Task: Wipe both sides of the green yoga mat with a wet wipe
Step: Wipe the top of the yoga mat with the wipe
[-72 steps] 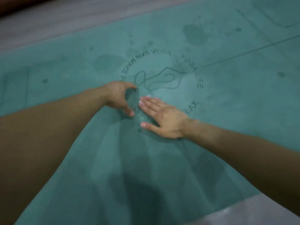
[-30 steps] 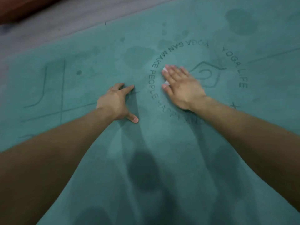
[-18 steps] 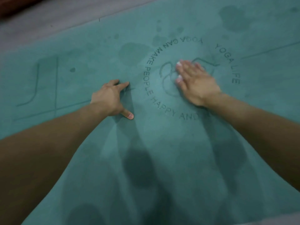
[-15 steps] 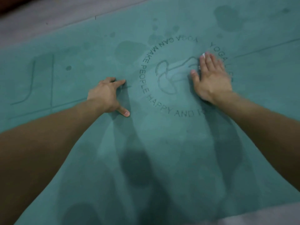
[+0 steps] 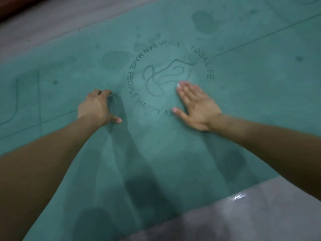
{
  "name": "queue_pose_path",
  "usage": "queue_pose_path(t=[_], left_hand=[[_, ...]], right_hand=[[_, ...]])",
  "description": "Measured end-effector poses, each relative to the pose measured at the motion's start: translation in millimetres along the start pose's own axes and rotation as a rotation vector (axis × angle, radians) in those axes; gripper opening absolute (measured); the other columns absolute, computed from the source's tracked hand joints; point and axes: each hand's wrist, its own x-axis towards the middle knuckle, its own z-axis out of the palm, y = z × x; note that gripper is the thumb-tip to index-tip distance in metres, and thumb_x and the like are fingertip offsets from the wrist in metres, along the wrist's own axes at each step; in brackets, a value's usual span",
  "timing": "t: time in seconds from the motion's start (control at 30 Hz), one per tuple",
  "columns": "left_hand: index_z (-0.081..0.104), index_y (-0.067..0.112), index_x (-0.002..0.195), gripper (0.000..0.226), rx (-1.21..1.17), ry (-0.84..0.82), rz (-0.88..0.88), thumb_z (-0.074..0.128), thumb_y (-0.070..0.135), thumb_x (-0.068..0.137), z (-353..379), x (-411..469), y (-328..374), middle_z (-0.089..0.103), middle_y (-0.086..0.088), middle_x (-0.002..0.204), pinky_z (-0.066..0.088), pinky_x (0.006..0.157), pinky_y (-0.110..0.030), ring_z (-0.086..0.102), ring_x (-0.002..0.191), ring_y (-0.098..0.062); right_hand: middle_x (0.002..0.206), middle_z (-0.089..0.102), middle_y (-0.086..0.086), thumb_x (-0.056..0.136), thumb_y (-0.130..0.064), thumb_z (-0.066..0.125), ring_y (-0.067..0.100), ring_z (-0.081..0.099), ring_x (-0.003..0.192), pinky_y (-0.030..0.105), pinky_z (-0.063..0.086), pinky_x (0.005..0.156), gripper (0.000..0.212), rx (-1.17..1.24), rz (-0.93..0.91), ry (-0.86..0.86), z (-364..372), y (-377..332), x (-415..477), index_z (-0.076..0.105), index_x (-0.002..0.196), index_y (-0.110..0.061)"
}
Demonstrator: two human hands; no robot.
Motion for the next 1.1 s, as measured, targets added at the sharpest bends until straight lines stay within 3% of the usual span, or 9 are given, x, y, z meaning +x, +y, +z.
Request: queue_pose_path(t=[0.17,0.23,0.4,0.47,0.63,0.7,0.83,0.9,1.1], left_hand=[[0.054,0.025,0.144,0.077,0.088,0.138,0.216,0.087,0.017,0.076,11.1,-22.2,26.3,0.052,-0.006,0.138,0.054,0.094,-0.053,0.052,0.129,-0.035],[0.057,0.024,0.141,0.065,0.096,0.151,0.297,0.078,0.013,0.081,16.2,-27.7,36.0,0.054,-0.006,0.135,0.053,0.093,-0.052,0.055,0.126,-0.035],[0.056,0.024,0.141,0.069,0.036,0.067,0.355,0.086,0.037,0.080,16.0,-44.4,68.4,0.055,-0.006,0.135,0.052,0.100,-0.052,0.056,0.125,-0.035],[0.054,0.024,0.143,0.084,0.022,0.027,0.400,0.090,0.051,0.072,15.1,-51.9,85.2,0.054,-0.006,0.134,0.051,0.103,-0.052,0.055,0.126,-0.034],[0.054,0.023,0.139,0.107,0.055,0.009,0.516,0.095,0.068,0.050,28.2,-68.4,126.1,0.057,-0.006,0.124,0.048,0.104,-0.048,0.056,0.119,-0.033],[0.055,0.025,0.127,0.099,0.053,-0.013,0.537,0.096,0.067,0.047,35.9,-76.7,138.8,0.058,-0.003,0.116,0.048,0.102,-0.047,0.057,0.113,-0.031],[0.051,0.025,0.109,0.082,0.040,-0.078,0.536,0.100,0.056,0.050,39.0,-88.8,152.7,0.057,0.000,0.108,0.047,0.095,-0.045,0.057,0.108,-0.028],[0.052,0.024,0.105,0.076,0.050,-0.094,0.506,0.100,0.052,0.053,34.8,-89.9,149.2,0.057,0.001,0.106,0.047,0.090,-0.043,0.057,0.103,-0.028],[0.053,0.025,0.097,0.065,0.177,-0.110,0.448,0.101,0.046,0.058,33.2,-87.7,113.8,0.066,-0.004,0.101,0.049,0.083,-0.041,0.064,0.097,-0.031]], right_hand=[[0.176,0.011,0.005,0.109,-0.062,0.029,0.018,0.001,0.163,0.042,0.008,0.132,0.077,0.016,-0.704,-0.094,26.1,-76.8,-81.1,0.015,0.168,-0.014],[0.176,0.010,0.002,0.110,-0.060,0.027,0.015,0.002,0.163,0.041,0.006,0.132,0.075,-0.042,-0.599,-0.051,15.7,-25.9,-74.1,0.010,0.169,-0.017],[0.177,0.002,0.004,0.103,-0.073,0.008,0.018,-0.002,0.163,0.040,0.002,0.132,0.088,-0.019,0.172,-0.009,-8.8,78.0,-61.6,0.003,0.169,-0.015],[0.177,0.003,0.007,0.103,-0.075,0.015,0.020,-0.004,0.163,0.042,0.005,0.132,0.091,0.083,0.111,0.016,5.2,35.7,-80.4,0.006,0.169,-0.012],[0.176,0.012,0.006,0.108,-0.061,0.037,0.020,0.002,0.163,0.045,0.011,0.131,0.081,0.093,-0.489,-0.047,38.8,-44.5,-164.6,0.016,0.168,-0.011],[0.176,0.011,0.004,0.109,-0.061,0.033,0.018,0.003,0.163,0.044,0.009,0.132,0.079,0.050,-0.339,-0.001,29.8,5.2,-176.5,0.012,0.169,-0.014],[0.177,0.007,0.005,0.104,-0.073,0.012,0.018,0.000,0.163,0.040,0.003,0.132,0.087,0.021,0.414,0.040,12.8,102.5,-202.0,0.007,0.169,-0.015],[0.177,0.000,0.007,0.103,-0.075,0.015,0.020,-0.006,0.163,0.042,0.002,0.132,0.091,0.112,0.483,0.073,19.7,75.0,-199.0,0.004,0.168,-0.012],[0.172,0.024,0.011,0.104,-0.063,0.043,0.027,0.014,0.162,0.046,0.015,0.130,0.084,0.225,-0.291,0.029,69.0,-129.0,-192.4,0.028,0.164,-0.007]])
